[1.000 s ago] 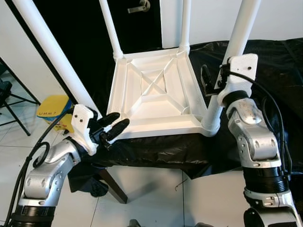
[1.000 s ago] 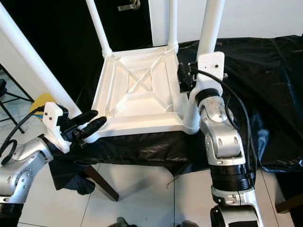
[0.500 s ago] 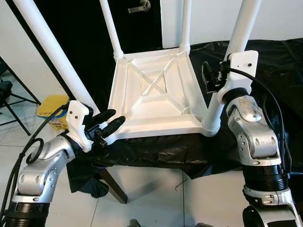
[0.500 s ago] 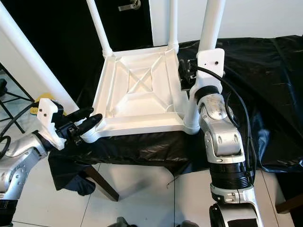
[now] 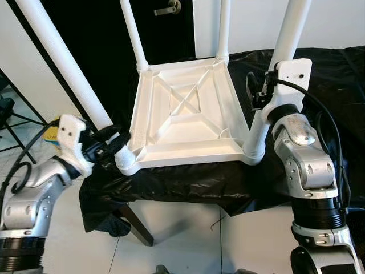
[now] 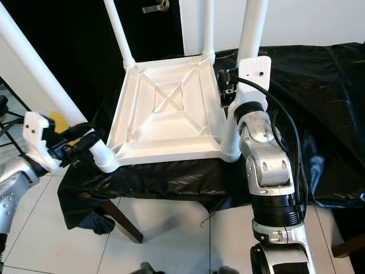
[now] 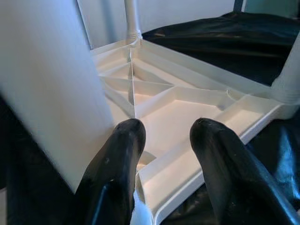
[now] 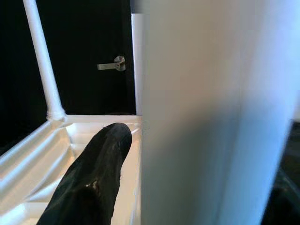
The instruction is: Building children table
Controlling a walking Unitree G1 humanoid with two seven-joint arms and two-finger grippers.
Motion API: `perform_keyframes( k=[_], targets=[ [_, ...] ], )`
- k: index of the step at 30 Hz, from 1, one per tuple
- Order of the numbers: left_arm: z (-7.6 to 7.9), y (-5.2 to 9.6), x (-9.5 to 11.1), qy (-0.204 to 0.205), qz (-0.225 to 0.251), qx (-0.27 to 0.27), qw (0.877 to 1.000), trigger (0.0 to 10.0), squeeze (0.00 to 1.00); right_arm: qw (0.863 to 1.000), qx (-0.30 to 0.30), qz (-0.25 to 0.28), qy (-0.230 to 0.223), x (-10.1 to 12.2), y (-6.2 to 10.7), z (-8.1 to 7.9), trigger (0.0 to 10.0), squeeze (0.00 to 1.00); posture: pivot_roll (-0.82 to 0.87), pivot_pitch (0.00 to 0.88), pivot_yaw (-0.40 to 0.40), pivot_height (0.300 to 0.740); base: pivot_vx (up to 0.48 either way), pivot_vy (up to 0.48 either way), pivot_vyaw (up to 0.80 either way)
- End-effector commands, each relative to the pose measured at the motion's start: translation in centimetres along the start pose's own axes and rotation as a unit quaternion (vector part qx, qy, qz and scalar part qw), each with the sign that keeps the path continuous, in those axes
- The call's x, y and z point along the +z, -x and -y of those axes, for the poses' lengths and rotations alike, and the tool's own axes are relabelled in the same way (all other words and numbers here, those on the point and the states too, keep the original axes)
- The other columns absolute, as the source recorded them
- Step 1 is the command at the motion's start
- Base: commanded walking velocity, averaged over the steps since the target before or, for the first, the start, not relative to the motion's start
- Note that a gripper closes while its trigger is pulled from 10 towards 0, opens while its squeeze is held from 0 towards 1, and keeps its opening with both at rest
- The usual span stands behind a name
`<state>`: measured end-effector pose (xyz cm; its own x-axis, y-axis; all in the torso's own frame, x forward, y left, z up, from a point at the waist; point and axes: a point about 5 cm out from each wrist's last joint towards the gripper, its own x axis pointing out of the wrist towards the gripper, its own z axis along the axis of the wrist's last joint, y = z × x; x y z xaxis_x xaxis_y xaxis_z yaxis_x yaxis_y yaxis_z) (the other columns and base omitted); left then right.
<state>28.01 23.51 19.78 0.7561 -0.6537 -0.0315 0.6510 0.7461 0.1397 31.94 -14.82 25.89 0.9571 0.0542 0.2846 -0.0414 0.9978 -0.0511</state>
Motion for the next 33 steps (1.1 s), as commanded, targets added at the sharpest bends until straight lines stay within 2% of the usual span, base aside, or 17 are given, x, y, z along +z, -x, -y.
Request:
perform_keyframes(
  k=[1, 2, 4, 9, 12, 15, 19, 20, 22, 23, 24, 25, 29, 30, 31, 32, 33],
  targets=[
    [-2.1, 1.6, 0.0, -0.008, -0.013, 0.043, 0.999, 10.0, 0.0, 1.0, -0.005, -0.01, -0.029, -0.1, -0.1, 0.1, 10.0, 0.0, -0.08, 0.032, 0.072, 0.74, 0.0, 0.0, 0.0],
    [-2.1, 1.6, 0.0, -0.008, -0.013, 0.043, 0.999, 10.0, 0.0, 1.0, -0.005, -0.01, -0.029, -0.1, -0.1, 0.1, 10.0, 0.0, -0.08, 0.032, 0.072, 0.74, 0.0, 0.0, 0.0],
    [-3.6, 3.2, -0.6, 0.006, -0.039, 0.06, 0.997, 10.0, 0.0, 0.999, -0.016, -0.017, -0.044, -0.3, 0.0, 0.4, 10.0, 0.0, -0.08, 0.035, 0.073, 0.74, 0.0, 0.0, 0.0],
    [-4.2, 5.2, -1.9, 0.032, -0.094, 0.035, 0.994, 10.0, 0.0, 0.999, -0.02, -0.02, -0.047, -0.3, 0.1, 0.5, 10.0, 0.0, -0.08, 0.043, 0.078, 0.74, 0.0, 0.0, 0.0],
    [-4.3, 5.5, -2.2, 0.044, -0.105, 0.028, 0.993, 10.0, 0.0, 0.999, -0.02, -0.019, -0.046, -0.3, 0.1, 0.5, 10.0, 0.0, -0.08, 0.044, 0.078, 0.74, 0.0, 0.0, 0.0],
    [-3.8, 5.9, -2.8, 0.065, -0.125, -0.015, 0.99, 10.0, 0.0, 0.999, -0.017, -0.021, -0.047, -0.4, 0.2, 0.3, 10.0, 0.0, -0.09, 0.048, 0.08, 0.74, 0.0, 0.0, 0.0],
    [-3.9, 5.9, -3.6, 0.068, -0.146, -0.021, 0.987, 10.0, 0.0, 0.998, -0.016, -0.024, -0.05, -0.5, 0.2, 0.2, 10.0, 0.0, -0.09, 0.052, 0.083, 0.74, 0.0, 0.0, 0.0],
    [-4.7, 5.6, -4.2, 0.057, -0.163, 0.006, 0.985, 10.0, 0.0, 0.998, -0.014, -0.03, -0.06, -0.6, 0.3, 0.1, 10.0, 0.0, -0.09, 0.052, 0.083, 0.74, 0.0, 0.0, 0.0],
    [-4.7, 5.6, -4.2, 0.057, -0.163, 0.006, 0.985, 10.0, 0.0, 0.998, -0.014, -0.03, -0.06, -0.6, 0.3, 0.1, 10.0, 0.0, -0.09, 0.052, 0.083, 0.74, 0.0, 0.0, 0.0],
    [-5.9, 5.1, -4.7, 0.03, -0.178, 0.049, 0.982, 10.0, 0.0, 0.997, -0.011, -0.036, -0.068, -0.8, 0.3, -0.1, 10.0, 0.0, -0.1, 0.053, 0.081, 0.74, 0.0, 0.0, 0.0],
    [-5.9, 5.1, -4.7, 0.03, -0.178, 0.049, 0.982, 10.0, 0.0, 0.997, -0.011, -0.036, -0.068, -0.8, 0.3, -0.1, 10.0, 0.0, -0.1, 0.053, 0.081, 0.74, 0.0, 0.0, 0.0],
    [-7.4, 4.4, -4.9, 0.006, -0.191, 0.111, 0.975, 10.0, 0.0, 0.995, -0.007, -0.047, -0.084, -1.1, 0.3, -0.2, 8.5, 0.0, -0.09, 0.052, 0.078, 0.74, 0.0, 0.0, 0.0],
    [-7.4, 4.4, -4.9, 0.006, -0.191, 0.111, 0.975, 10.0, 0.0, 0.995, -0.007, -0.047, -0.084, -1.1, 0.3, -0.2, 8.5, 0.0, -0.09, 0.052, 0.078, 0.74, 0.0, 0.0, 0.0],
    [-8.7, 3.5, -4.8, -0.008, -0.195, 0.169, 0.966, 10.0, 0.0, 0.992, -0.001, -0.058, -0.108, -1.4, 0.2, -0.3, 8.8, 0.0, -0.09, 0.05, 0.075, 0.74, 0.0, 0.0, 0.0],
    [-8.7, 3.5, -4.8, -0.008, -0.195, 0.169, 0.966, 10.0, 0.0, 0.992, -0.001, -0.058, -0.108, -1.4, 0.2, -0.3, 8.8, 0.0, -0.09, 0.05, 0.075, 0.74, 0.0, 0.0, 0.0],
    [-9.7, 2.4, -4.5, -0.015, -0.198, 0.222, 0.955, 10.0, 0.0, 0.987, 0.004, -0.069, -0.142, -1.7, 0.1, -0.5, 3.1, 0.0, -0.1, 0.049, 0.074, 0.74, 0.0, 0.0, 0.0],
    [-9.7, 2.4, -4.5, -0.015, -0.198, 0.222, 0.955, 10.0, 0.0, 0.987, 0.004, -0.069, -0.142, -1.7, 0.1, -0.5, 3.1, 0.0, -0.1, 0.049, 0.074, 0.74, 0.0, 0.0, 0.0]
  ],
)
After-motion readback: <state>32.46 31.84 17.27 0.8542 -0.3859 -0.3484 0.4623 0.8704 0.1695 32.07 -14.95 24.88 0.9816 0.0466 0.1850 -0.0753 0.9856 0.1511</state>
